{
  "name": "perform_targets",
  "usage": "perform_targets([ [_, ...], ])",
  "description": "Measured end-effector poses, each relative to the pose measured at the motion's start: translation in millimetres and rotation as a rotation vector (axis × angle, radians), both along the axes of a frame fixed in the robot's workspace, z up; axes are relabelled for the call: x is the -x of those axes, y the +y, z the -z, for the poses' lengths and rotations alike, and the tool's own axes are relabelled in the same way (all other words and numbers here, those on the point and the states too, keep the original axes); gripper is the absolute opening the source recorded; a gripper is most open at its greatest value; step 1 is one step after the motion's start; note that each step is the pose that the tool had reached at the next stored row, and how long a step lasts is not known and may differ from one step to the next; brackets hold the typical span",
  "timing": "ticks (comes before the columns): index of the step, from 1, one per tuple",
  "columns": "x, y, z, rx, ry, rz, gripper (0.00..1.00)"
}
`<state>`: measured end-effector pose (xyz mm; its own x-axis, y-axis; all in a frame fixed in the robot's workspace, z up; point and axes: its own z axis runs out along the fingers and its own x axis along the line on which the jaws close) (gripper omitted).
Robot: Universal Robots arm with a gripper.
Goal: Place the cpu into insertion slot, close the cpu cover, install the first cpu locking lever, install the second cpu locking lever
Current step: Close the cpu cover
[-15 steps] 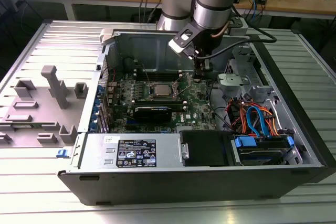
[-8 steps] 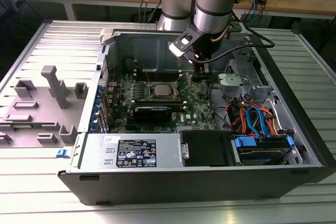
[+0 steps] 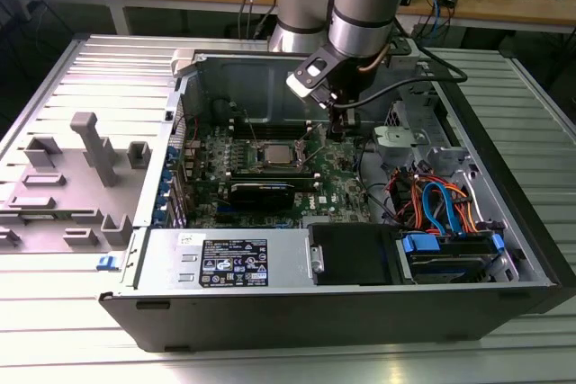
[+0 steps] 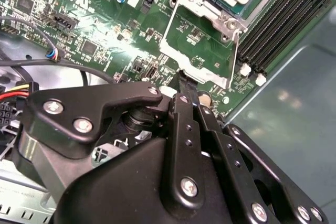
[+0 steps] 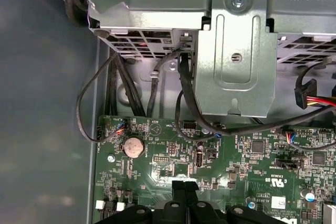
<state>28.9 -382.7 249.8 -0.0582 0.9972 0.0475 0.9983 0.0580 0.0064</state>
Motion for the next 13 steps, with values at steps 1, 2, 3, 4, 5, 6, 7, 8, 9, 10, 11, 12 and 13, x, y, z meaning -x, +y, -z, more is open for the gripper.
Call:
perform_targets([
  [1, 0.8, 0.0, 0.0, 0.0000, 0.0000, 0.000, 0.11],
  [2, 2.0, 0.0, -0.1, 0.0001, 0.0000, 0.000, 0.11],
  [3, 3.3, 0.0, 0.0, 0.0000, 0.0000, 0.000, 0.11],
  [4, 4.8, 0.0, 0.0, -0.0001, 0.0000, 0.000, 0.11],
  [5, 5.7, 0.0, 0.1, -0.0001, 0.0000, 0.000, 0.11],
  [6, 5.7, 0.0, 0.1, 0.0000, 0.0001, 0.000, 0.11],
  [7, 5.7, 0.0, 0.2, 0.0000, 0.0000, 0.000, 0.11],
  [8, 5.7, 0.0, 0.4, 0.0000, 0.0000, 0.000, 0.11],
  [9, 5.7, 0.0, 0.4, 0.0000, 0.0001, 0.000, 0.11],
  [10, 5.7, 0.0, 0.4, 0.0000, 0.0001, 0.000, 0.11],
  [11, 5.7, 0.0, 0.4, 0.0000, 0.0001, 0.000, 0.11],
  [12, 5.7, 0.0, 0.5, 0.0000, 0.0000, 0.000, 0.11],
  [13, 5.7, 0.0, 0.5, 0.0000, 0.0000, 0.000, 0.11],
])
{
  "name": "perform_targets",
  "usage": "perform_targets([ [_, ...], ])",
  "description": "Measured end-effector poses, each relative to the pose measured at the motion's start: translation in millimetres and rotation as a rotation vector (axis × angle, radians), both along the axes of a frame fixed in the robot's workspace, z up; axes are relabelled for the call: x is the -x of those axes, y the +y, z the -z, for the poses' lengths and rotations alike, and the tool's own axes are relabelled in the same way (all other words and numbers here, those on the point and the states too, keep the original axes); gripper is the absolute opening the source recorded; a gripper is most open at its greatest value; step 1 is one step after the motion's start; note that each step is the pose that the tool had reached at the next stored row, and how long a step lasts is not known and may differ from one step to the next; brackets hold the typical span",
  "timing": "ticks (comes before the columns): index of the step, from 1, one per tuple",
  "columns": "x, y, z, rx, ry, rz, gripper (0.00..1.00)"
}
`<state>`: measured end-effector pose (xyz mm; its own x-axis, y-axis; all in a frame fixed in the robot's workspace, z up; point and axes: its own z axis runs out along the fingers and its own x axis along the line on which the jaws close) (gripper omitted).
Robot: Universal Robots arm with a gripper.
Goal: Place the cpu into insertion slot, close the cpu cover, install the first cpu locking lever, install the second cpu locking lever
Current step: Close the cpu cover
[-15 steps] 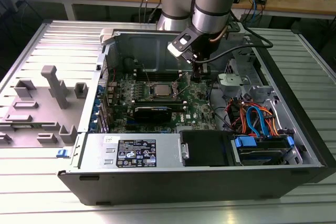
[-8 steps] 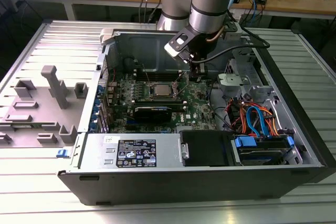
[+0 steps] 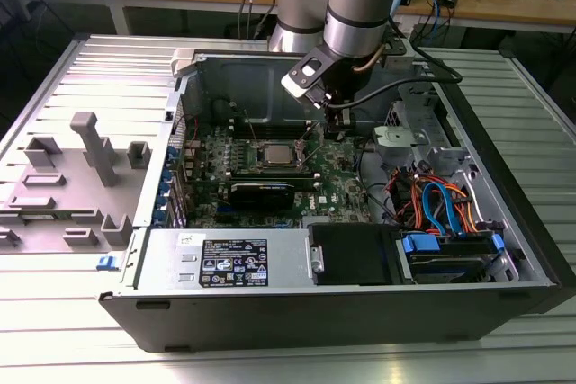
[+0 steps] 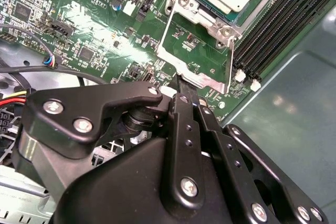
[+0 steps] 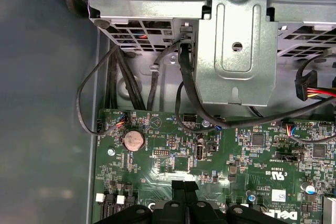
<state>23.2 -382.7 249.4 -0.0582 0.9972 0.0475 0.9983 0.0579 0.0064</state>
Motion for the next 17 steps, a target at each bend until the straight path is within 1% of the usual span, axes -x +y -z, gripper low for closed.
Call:
perform_targets([
  [5, 1.6, 0.0, 0.0, 0.0000, -0.0001, 0.000, 0.11],
  [9, 5.9, 0.0, 0.0, 0.0001, 0.0000, 0.000, 0.11],
  [17, 11.6, 0.0, 0.1, 0.0000, 0.0000, 0.000, 0.11],
])
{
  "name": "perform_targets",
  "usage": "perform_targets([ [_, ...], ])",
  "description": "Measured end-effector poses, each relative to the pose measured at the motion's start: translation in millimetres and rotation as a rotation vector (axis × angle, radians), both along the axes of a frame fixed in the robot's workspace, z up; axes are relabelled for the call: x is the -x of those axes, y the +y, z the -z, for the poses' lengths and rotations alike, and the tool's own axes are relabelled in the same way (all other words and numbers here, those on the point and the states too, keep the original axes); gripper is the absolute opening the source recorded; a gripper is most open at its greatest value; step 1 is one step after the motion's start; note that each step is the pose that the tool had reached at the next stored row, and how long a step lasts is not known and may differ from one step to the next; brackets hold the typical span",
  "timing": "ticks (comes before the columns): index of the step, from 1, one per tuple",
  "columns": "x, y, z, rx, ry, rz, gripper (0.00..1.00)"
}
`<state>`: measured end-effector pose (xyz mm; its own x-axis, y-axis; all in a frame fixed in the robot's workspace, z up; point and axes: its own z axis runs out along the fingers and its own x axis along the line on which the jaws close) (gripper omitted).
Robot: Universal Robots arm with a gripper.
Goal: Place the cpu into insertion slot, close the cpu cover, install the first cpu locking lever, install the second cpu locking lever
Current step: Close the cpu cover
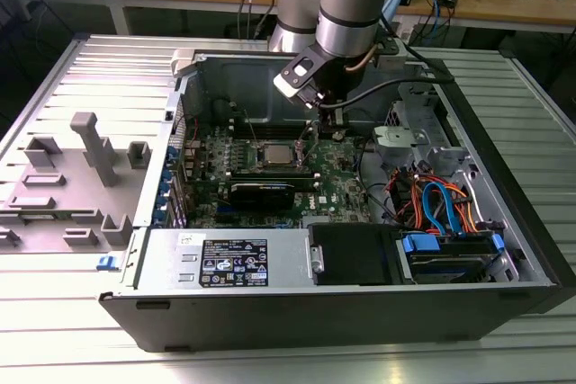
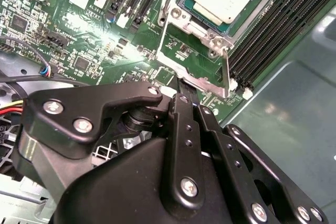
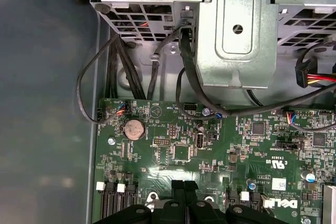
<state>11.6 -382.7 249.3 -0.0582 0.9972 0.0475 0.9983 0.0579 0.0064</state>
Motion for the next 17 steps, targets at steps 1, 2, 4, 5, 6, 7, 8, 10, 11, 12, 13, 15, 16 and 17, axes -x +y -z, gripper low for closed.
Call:
perform_targets([
  [1, 1.1, 0.0, 0.0, 0.0000, 0.0000, 0.000, 0.11],
  [2, 2.0, 0.0, 0.0, 0.0000, 0.0000, 0.000, 0.11],
  [4, 3.2, 0.0, 0.1, 0.0000, 0.0000, 0.000, 0.11],
  [5, 3.7, 0.0, 0.1, 0.0000, 0.0000, 0.000, 0.11],
  [6, 4.1, 0.0, 0.1, 0.0000, 0.0000, 0.000, 0.11],
  [7, 5.0, 0.0, 0.1, 0.0000, 0.0000, 0.000, 0.11],
  [8, 5.8, 0.0, 0.1, 0.0001, 0.0000, 0.000, 0.11],
  [10, 6.9, 0.0, 0.2, 0.0000, 0.0000, 0.000, 0.11],
  [11, 7.7, 0.0, 0.3, 0.0000, 0.0000, 0.000, 0.11],
  [12, 8.4, 0.0, 0.3, 0.0001, 0.0000, 0.000, 0.11],
  [13, 9.0, 0.0, 0.3, 0.0001, 0.0000, 0.000, 0.11],
  [15, 10.0, 0.0, 0.4, 0.0001, 0.0000, 0.000, 0.11],
  [16, 10.6, 0.0, 0.4, 0.0000, 0.0000, 0.000, 0.11],
  [17, 11.1, 0.0, 0.5, 0.0000, 0.0000, 0.000, 0.11],
])
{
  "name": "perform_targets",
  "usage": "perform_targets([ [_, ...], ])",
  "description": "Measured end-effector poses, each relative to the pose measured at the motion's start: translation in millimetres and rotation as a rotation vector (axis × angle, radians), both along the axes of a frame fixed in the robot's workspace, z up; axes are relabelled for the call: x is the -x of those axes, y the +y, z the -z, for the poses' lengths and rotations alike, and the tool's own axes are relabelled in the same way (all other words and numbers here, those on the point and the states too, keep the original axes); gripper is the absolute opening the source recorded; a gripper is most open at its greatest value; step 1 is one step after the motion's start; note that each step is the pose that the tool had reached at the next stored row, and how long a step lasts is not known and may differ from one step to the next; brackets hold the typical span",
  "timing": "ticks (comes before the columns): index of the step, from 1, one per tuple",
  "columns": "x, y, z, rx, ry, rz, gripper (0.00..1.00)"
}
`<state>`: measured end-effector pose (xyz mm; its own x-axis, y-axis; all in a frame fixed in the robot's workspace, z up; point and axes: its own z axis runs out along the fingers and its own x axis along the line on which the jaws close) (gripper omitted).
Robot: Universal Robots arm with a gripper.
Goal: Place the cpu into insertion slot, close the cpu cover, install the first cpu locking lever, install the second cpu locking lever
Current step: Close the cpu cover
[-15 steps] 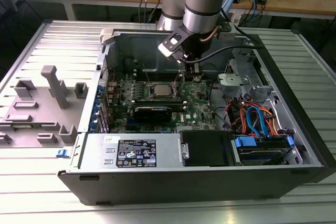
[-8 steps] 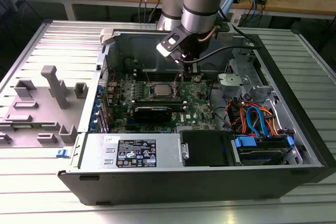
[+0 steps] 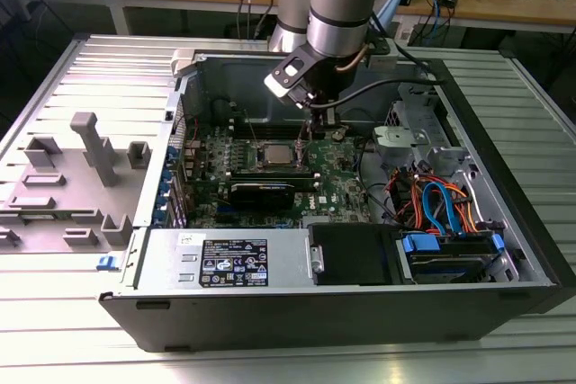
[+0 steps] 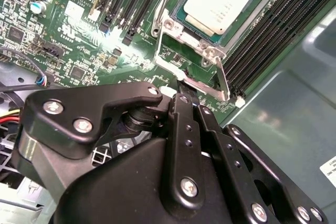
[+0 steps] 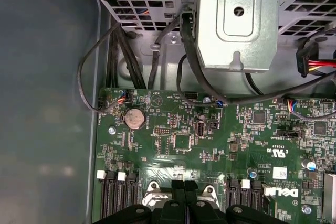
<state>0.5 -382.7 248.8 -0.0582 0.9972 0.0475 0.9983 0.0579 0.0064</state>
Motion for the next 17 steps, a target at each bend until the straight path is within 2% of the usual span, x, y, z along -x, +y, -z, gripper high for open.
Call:
perform_targets([
  [17, 6.5, 0.0, 0.3, 0.0000, 0.0000, 0.000, 0.11],
])
